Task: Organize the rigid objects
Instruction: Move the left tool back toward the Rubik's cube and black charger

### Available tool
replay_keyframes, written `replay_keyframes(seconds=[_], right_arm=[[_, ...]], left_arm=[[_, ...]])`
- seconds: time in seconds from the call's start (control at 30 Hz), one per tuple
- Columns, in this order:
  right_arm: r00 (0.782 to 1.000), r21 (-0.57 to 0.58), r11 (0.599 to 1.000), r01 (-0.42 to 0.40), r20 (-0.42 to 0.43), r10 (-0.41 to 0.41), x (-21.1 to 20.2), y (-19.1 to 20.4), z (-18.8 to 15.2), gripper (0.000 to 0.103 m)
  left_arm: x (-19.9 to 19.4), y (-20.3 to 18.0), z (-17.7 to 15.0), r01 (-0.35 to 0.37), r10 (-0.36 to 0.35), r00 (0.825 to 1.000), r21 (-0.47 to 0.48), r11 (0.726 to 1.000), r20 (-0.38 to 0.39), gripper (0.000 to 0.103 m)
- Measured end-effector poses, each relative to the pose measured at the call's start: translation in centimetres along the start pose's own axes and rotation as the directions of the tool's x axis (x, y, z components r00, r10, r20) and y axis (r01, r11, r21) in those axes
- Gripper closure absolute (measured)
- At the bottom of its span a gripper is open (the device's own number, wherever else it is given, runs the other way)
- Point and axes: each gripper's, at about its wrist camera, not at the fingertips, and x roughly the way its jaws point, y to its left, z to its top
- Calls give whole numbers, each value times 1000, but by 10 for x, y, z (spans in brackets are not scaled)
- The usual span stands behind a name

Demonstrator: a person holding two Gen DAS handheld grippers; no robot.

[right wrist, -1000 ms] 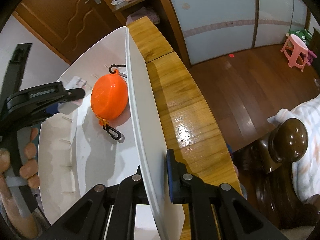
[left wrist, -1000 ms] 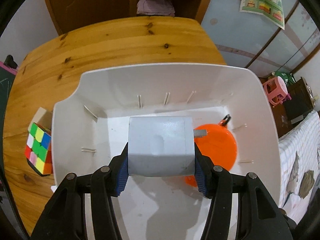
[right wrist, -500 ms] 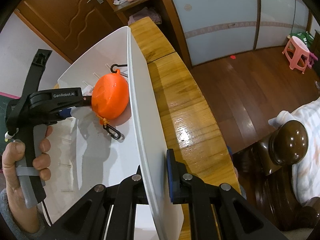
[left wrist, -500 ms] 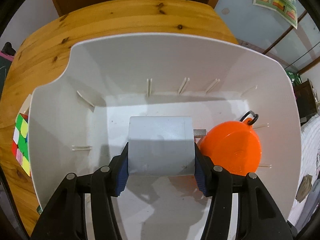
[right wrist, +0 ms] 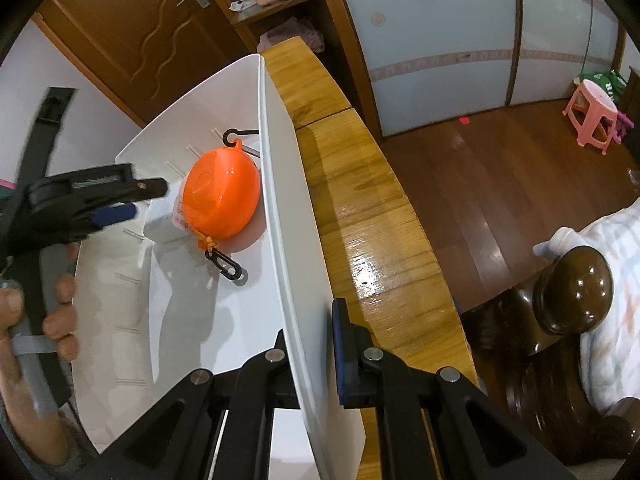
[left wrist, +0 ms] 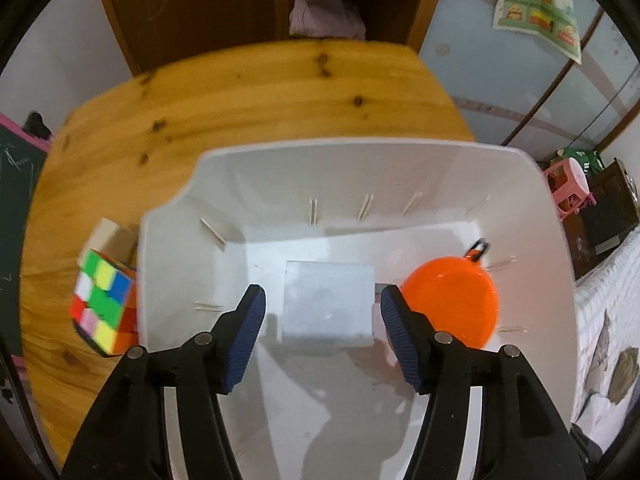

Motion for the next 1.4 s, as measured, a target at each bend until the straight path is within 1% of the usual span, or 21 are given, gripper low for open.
replay_keyframes(seconds=[0.23,0.33,0.37,0.57,0.73,0.97,1.17,1.4], right_arm=[[1000,4,1000,26,9,-26,-1,3,-1,96],[999,2,999,44,13,-44,-2,4,-1,97],[999,1,999,49,14,-49,-2,4,-1,97],[998,17,998,68,15,-68,-1,5,0,97],[997,28,997,73,20,-74,-2,3,-1,97],[996,37,996,81,24,-82,-2,3,-2,97],[995,32,995,91,27,-92,-2,4,-3,97],[995,27,995,96,28,-96,-3,4,-3,96]], left_arm=[[-48,4,-10,24,-29,996,58,998,87,39],[-73,16,-18,25,-34,991,68,997,130,39],[-76,22,-17,26,-35,990,66,997,139,39],[-106,63,-36,5,-10,982,25,1000,191,39],[-127,107,-56,-28,39,975,-51,998,219,39],[-131,156,-78,-60,90,973,-145,988,211,39],[-122,176,-90,-73,105,976,-172,982,190,39],[-96,194,-96,-112,139,981,-188,976,137,39]])
